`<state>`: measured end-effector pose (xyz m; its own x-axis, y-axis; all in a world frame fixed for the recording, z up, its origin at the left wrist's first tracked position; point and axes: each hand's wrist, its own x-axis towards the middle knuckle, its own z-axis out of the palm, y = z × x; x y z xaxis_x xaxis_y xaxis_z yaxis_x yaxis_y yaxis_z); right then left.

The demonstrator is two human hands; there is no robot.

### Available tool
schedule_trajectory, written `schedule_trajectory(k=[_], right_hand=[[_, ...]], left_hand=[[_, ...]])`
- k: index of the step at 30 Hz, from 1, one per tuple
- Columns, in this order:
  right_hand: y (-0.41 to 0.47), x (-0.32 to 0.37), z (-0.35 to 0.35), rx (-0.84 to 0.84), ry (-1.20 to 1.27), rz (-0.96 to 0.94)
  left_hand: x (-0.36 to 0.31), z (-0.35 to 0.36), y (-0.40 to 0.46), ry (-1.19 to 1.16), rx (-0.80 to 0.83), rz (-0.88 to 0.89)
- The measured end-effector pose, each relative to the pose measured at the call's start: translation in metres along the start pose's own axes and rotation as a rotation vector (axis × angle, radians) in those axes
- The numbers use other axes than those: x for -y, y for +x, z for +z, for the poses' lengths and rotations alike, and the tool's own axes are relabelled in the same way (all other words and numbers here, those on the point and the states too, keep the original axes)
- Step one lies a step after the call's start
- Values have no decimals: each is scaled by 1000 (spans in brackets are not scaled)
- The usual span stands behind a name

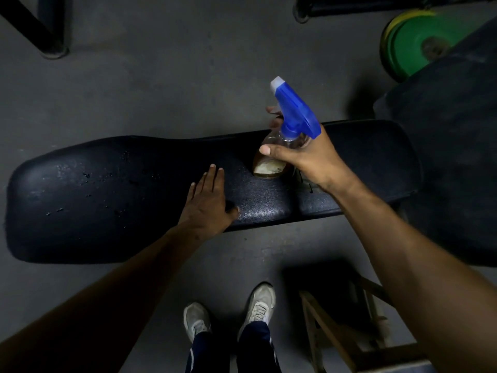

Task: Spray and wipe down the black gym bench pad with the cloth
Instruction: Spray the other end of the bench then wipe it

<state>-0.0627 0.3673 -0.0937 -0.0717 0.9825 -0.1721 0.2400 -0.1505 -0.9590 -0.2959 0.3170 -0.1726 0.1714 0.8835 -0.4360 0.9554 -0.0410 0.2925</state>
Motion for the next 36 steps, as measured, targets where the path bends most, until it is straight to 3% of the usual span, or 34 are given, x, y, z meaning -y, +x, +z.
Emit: schedule_trajectory(k=[13,22,26,32,36], right_hand=[[-4,-8,-3,-5,15,24],[-41,-77,-30,6,-155,166],[-39,-91,-35,-52,-503,253],[-25,-113,-30,215,-1002,395],[-24,-113,-31,189,-1186,347]], left_hand=[[3,2,-1,-3,-13,-3],[7,4,0,7,-1,-8],[8,9,1,12,4,0],[7,17,1,24,7,15],[10,23,0,42,6,20]])
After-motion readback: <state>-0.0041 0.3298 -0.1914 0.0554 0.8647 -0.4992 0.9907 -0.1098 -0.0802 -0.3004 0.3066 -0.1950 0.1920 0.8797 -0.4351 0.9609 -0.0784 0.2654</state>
